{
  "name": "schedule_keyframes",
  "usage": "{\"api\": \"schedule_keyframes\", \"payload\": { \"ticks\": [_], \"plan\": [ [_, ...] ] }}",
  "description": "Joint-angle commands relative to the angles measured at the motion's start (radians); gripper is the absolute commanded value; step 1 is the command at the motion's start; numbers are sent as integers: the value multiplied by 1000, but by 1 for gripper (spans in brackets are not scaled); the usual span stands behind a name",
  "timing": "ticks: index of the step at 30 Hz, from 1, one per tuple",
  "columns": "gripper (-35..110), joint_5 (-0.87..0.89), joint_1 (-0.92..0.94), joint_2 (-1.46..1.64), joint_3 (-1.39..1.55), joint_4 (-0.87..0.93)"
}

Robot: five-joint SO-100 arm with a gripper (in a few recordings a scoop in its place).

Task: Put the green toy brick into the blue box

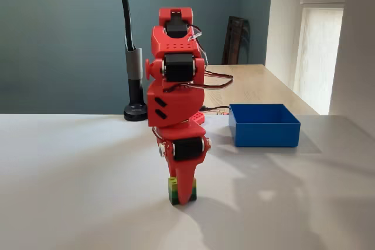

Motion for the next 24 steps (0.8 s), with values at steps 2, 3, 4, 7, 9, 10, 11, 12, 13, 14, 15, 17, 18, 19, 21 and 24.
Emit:
{"api": "schedule_keyframes", "payload": {
  "ticks": [2, 3, 4, 7, 9, 10, 11, 12, 13, 14, 15, 17, 18, 19, 21, 24],
  "plan": [
    [0, 6, -54, 275, 38, 23],
    [0, 12, -63, 308, 49, 23],
    [0, 18, -72, 339, 58, 25],
    [0, 31, -94, 420, 87, 35],
    [0, 37, -112, 474, 109, 48],
    [0, 38, -121, 500, 123, 54],
    [0, 41, -133, 526, 138, 60],
    [0, 44, -146, 555, 156, 61],
    [0, 46, -161, 584, 179, 64],
    [0, 46, -176, 617, 204, 64],
    [0, 46, -193, 649, 230, 64],
    [0, 48, -232, 716, 285, 64],
    [0, 49, -253, 749, 314, 64],
    [0, 51, -276, 782, 342, 64],
    [0, 55, -324, 848, 397, 66],
    [0, 64, -411, 942, 482, 81]
  ]
}}
